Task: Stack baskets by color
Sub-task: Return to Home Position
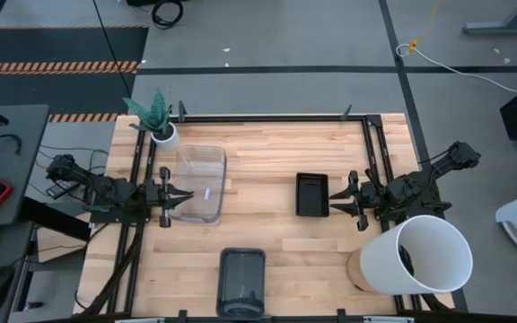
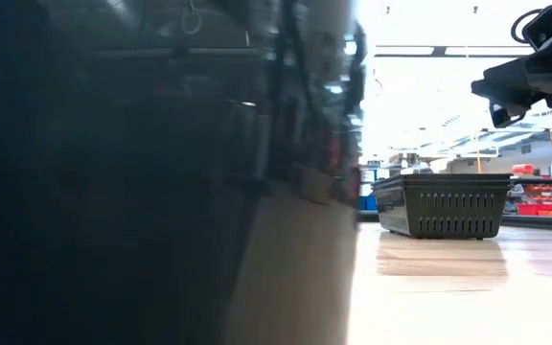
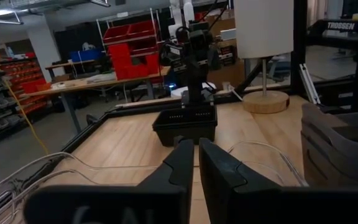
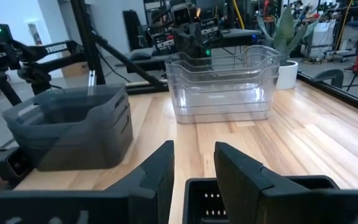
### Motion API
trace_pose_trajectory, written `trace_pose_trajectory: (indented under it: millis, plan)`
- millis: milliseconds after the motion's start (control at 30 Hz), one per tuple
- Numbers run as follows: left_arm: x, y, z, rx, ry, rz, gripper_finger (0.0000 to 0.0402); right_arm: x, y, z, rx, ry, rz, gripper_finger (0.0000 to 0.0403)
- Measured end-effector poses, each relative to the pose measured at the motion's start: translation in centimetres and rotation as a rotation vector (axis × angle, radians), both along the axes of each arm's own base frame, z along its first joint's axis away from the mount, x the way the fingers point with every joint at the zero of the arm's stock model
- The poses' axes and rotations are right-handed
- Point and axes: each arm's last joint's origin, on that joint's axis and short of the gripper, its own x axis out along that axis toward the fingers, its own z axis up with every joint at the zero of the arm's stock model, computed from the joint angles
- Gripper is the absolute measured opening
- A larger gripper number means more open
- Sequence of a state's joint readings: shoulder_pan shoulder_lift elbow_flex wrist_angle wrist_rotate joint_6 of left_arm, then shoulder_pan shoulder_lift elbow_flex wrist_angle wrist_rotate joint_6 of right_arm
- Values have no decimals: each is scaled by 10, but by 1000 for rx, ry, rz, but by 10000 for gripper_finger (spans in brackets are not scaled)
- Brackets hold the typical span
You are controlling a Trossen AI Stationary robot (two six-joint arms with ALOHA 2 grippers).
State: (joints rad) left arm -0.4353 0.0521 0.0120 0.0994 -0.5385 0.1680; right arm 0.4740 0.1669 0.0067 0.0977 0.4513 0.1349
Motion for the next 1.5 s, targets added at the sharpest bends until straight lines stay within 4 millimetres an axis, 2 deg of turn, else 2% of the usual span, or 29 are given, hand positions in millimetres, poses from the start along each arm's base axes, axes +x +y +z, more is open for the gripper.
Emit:
trace_pose_trajectory:
  millis: [1500]
  plan:
    - [0, 0, 1, -4, -7, -1, 33, 0, 0, 0, 0, 1, 0, 119]
